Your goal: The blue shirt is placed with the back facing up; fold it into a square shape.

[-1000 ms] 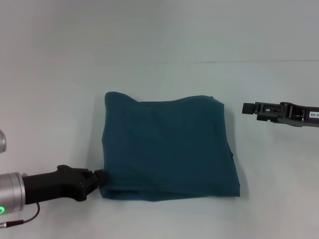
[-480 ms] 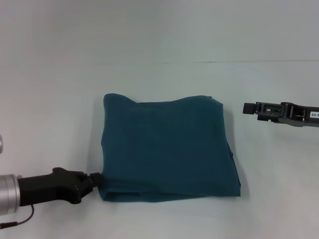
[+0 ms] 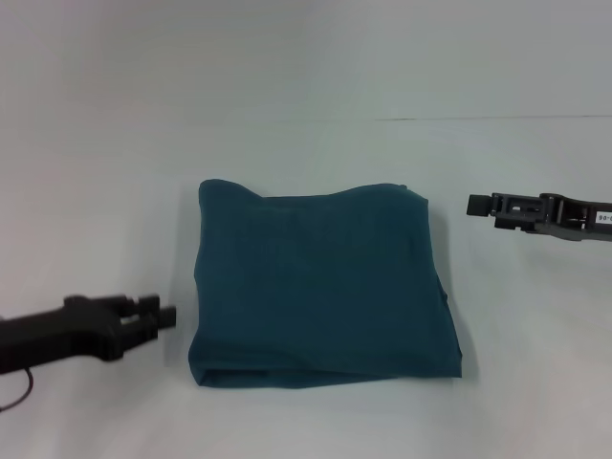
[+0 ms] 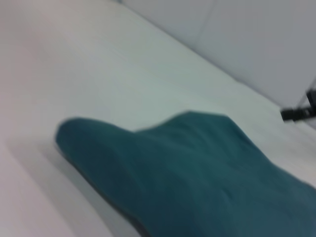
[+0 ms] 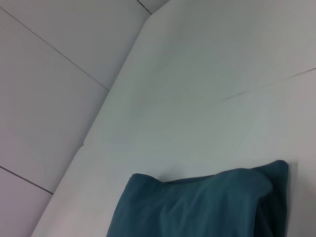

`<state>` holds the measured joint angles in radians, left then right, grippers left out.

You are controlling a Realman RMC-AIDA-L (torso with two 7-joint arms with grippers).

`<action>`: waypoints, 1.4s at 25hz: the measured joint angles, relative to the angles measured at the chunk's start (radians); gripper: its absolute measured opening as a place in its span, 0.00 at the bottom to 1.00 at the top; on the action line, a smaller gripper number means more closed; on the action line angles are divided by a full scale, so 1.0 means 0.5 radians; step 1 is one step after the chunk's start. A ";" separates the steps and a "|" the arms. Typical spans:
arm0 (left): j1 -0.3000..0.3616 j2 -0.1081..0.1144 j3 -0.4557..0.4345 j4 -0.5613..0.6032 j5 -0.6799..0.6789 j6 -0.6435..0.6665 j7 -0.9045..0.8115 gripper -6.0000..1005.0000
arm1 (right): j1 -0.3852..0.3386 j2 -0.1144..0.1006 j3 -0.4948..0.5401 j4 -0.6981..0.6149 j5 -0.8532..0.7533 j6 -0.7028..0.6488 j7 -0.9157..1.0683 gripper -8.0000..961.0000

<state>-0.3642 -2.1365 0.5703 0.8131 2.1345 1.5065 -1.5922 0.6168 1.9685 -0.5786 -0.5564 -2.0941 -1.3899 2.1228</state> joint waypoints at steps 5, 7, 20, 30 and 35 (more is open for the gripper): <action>-0.031 -0.015 -0.085 -0.023 -0.156 -0.011 0.006 0.35 | 0.003 -0.001 0.010 -0.001 0.001 0.000 -0.016 0.95; -0.054 -0.019 -0.087 -0.045 -0.234 -0.057 -0.014 0.40 | 0.003 -0.004 0.010 -0.003 0.001 0.000 -0.017 0.95; -0.430 -0.053 -0.064 -0.488 -0.320 -0.756 -0.123 0.87 | 0.006 -0.007 0.008 -0.005 0.001 0.001 -0.020 0.95; -0.527 -0.058 0.041 -0.616 -0.330 -1.110 -0.115 0.83 | 0.001 -0.007 0.010 -0.004 0.000 0.000 -0.001 0.95; -0.555 -0.059 0.062 -0.644 -0.331 -1.128 -0.111 0.80 | 0.006 -0.007 0.010 -0.004 0.000 0.008 0.000 0.95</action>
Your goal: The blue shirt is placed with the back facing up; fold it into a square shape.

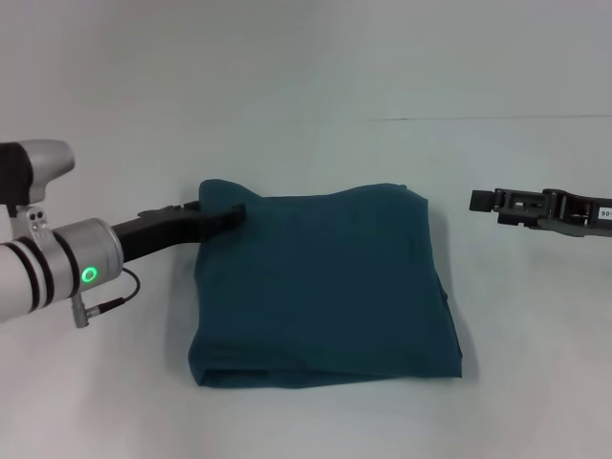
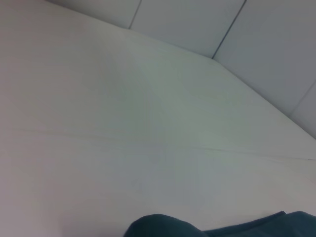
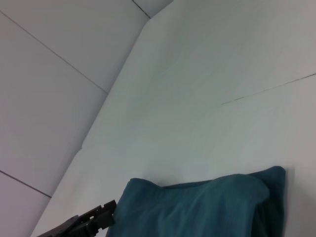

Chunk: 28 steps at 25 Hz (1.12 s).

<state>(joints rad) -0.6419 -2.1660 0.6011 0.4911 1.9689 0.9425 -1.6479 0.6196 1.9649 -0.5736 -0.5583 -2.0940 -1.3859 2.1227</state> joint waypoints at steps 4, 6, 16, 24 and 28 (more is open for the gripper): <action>-0.024 0.000 0.043 -0.026 -0.001 -0.002 0.001 0.78 | 0.000 0.000 0.000 0.000 0.000 0.003 0.001 0.95; -0.035 0.000 0.055 -0.033 -0.001 -0.004 0.001 0.77 | 0.000 0.000 0.000 0.000 0.000 0.004 0.001 0.95; -0.046 0.000 0.062 -0.034 -0.001 -0.051 0.007 0.69 | -0.005 0.000 0.003 0.000 0.000 -0.003 0.001 0.95; -0.049 0.000 0.062 -0.034 -0.002 -0.086 0.007 0.41 | -0.006 0.000 0.003 0.000 0.000 -0.008 0.001 0.95; -0.052 0.000 0.059 -0.032 -0.003 -0.087 0.007 0.29 | -0.006 0.000 0.003 0.000 0.000 -0.006 0.000 0.95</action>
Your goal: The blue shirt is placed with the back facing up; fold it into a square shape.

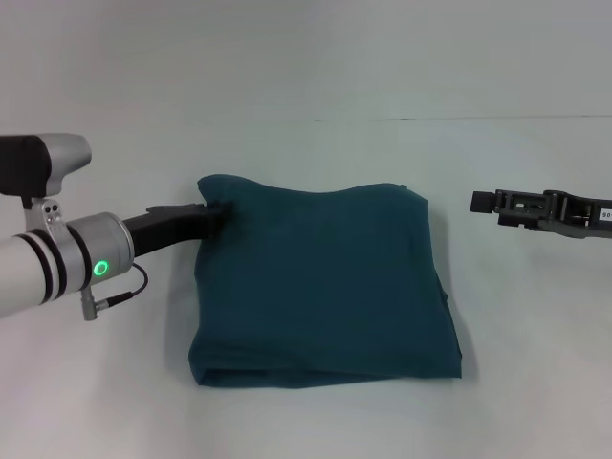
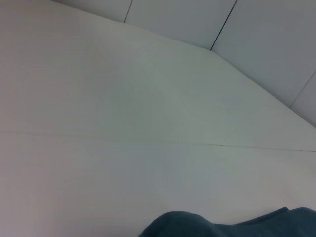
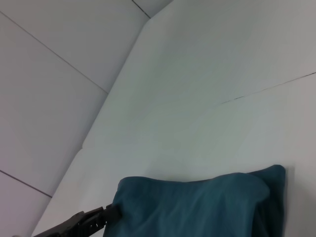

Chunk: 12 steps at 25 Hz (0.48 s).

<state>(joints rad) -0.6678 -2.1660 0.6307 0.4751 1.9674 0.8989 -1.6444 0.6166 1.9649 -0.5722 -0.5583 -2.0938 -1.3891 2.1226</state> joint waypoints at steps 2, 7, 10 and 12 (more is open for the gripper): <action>-0.002 0.000 -0.001 0.005 -0.011 0.000 0.000 0.22 | 0.000 0.000 0.000 0.000 0.000 0.004 -0.002 0.95; -0.008 0.003 -0.008 0.010 -0.023 0.000 0.000 0.05 | 0.000 0.000 0.000 0.000 0.000 0.011 -0.006 0.95; -0.011 0.005 -0.015 0.012 -0.036 0.000 0.000 0.02 | 0.000 0.000 0.000 0.000 0.000 0.016 -0.011 0.95; -0.013 0.008 -0.018 0.016 -0.048 -0.002 0.000 0.01 | 0.000 0.000 0.000 0.000 0.000 0.017 -0.014 0.95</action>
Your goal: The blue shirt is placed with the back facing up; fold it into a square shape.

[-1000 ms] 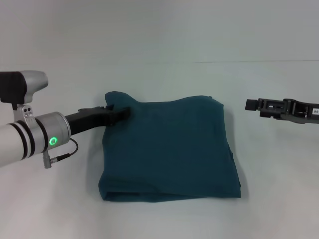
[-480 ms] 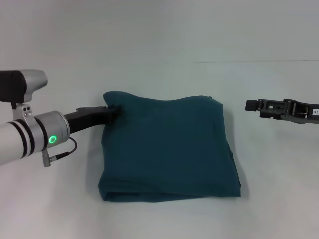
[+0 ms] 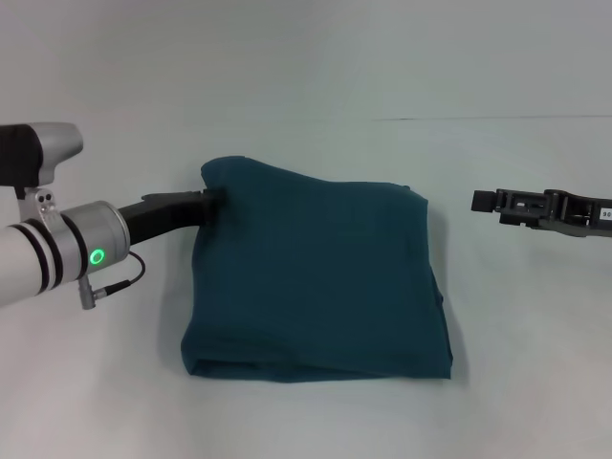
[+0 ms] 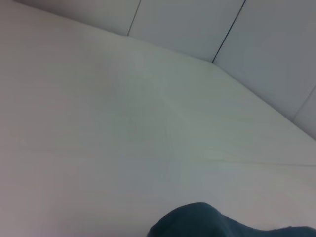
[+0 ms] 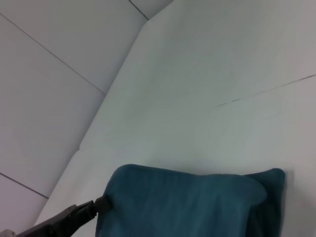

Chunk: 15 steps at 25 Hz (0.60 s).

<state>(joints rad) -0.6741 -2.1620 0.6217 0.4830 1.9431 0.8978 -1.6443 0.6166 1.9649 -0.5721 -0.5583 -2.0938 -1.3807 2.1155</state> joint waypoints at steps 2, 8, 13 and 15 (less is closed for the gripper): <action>-0.003 0.001 -0.003 0.004 -0.011 -0.017 0.000 0.02 | 0.000 0.000 0.000 0.000 0.000 0.000 -0.002 0.95; -0.006 0.004 -0.005 0.006 -0.025 -0.068 -0.001 0.04 | 0.005 -0.002 0.000 0.000 0.000 0.001 -0.003 0.95; -0.007 0.006 -0.007 0.008 -0.042 -0.083 -0.003 0.05 | 0.007 -0.007 0.000 0.000 0.000 0.000 -0.003 0.95; -0.005 0.007 -0.007 0.014 -0.045 -0.082 -0.002 0.06 | 0.008 -0.009 0.000 0.000 0.000 0.000 -0.003 0.95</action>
<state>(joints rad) -0.6768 -2.1584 0.6184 0.4901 1.9205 0.8570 -1.6454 0.6207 1.9605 -0.5721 -0.5583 -2.0939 -1.3806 2.1141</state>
